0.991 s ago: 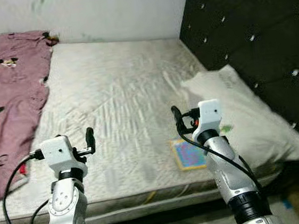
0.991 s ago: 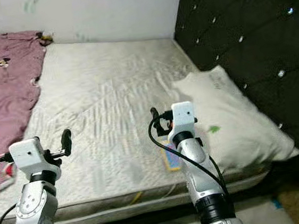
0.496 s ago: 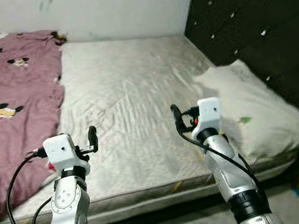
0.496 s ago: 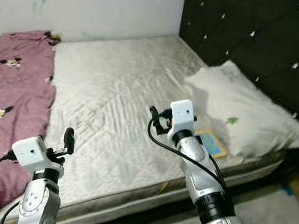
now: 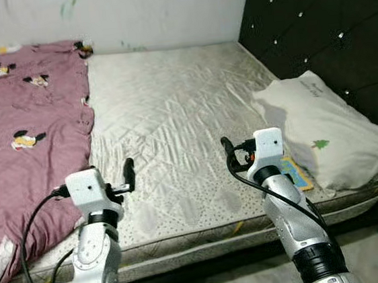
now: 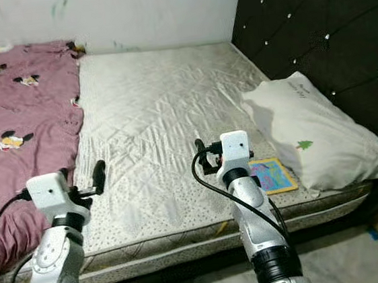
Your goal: Clean up the room
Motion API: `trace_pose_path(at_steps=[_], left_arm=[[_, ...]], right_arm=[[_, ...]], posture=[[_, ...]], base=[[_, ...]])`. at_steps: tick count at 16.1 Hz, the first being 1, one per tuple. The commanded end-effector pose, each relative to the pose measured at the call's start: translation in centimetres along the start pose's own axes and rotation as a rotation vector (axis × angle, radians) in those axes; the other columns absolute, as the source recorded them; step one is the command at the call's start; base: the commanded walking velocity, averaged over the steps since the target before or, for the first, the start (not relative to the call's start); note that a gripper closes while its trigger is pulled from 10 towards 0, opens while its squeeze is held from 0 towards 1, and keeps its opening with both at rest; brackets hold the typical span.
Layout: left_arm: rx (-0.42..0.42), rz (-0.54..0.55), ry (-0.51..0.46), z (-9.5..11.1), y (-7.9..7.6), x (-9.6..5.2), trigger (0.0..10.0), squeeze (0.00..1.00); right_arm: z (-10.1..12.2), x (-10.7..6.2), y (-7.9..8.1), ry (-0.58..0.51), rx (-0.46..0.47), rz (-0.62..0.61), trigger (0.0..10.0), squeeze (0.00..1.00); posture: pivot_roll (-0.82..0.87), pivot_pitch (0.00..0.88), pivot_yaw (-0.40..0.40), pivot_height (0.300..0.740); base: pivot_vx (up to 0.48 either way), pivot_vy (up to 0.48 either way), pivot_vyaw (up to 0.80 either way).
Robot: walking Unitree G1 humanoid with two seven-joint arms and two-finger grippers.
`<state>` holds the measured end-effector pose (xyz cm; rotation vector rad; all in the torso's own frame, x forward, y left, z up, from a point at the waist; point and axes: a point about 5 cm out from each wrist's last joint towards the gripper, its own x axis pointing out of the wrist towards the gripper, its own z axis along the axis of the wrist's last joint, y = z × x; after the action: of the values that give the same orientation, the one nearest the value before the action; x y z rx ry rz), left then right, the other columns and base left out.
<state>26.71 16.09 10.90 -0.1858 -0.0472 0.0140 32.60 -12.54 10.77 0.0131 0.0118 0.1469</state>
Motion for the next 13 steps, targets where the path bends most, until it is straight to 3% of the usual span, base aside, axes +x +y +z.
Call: trace_pose_path(at_steps=[1,4,6,13], left_arm=[[-0.009,-0.005,-0.001,0.2,-0.34,0.16,10.0,0.0],[0.008,0.028,0.004,-0.04,-0.33,0.23,10.0,0.0],[-0.012,0.021,0.008,-0.15,-0.39,0.24,10.0,0.0],[-0.029,0.032,0.013,-0.08,-0.57,0.56,10.0,0.0]], right_arm=[[0.21,0.07,-0.56,-0.004,-0.009,-0.018,10.0,0.0],[0.17,0.15,-0.52,0.0,-0.012,-0.016,10.0,0.0],[0.15,0.22,-0.52,0.003,-0.01,-0.016,10.0,0.0],[0.12,0.23,-0.6,0.005,-0.017,-0.019,10.0,0.0]], posture=[[0.01,0.025,-0.084,0.74],[0.02,0.024,-0.086,0.74],[0.02,0.022,-0.088,0.74],[0.01,0.022,-0.086,0.74]], base=[[0.0,0.0,0.0],[0.0,0.0,0.0],[0.0,0.0,-0.7],[0.0,0.478,-0.07]])
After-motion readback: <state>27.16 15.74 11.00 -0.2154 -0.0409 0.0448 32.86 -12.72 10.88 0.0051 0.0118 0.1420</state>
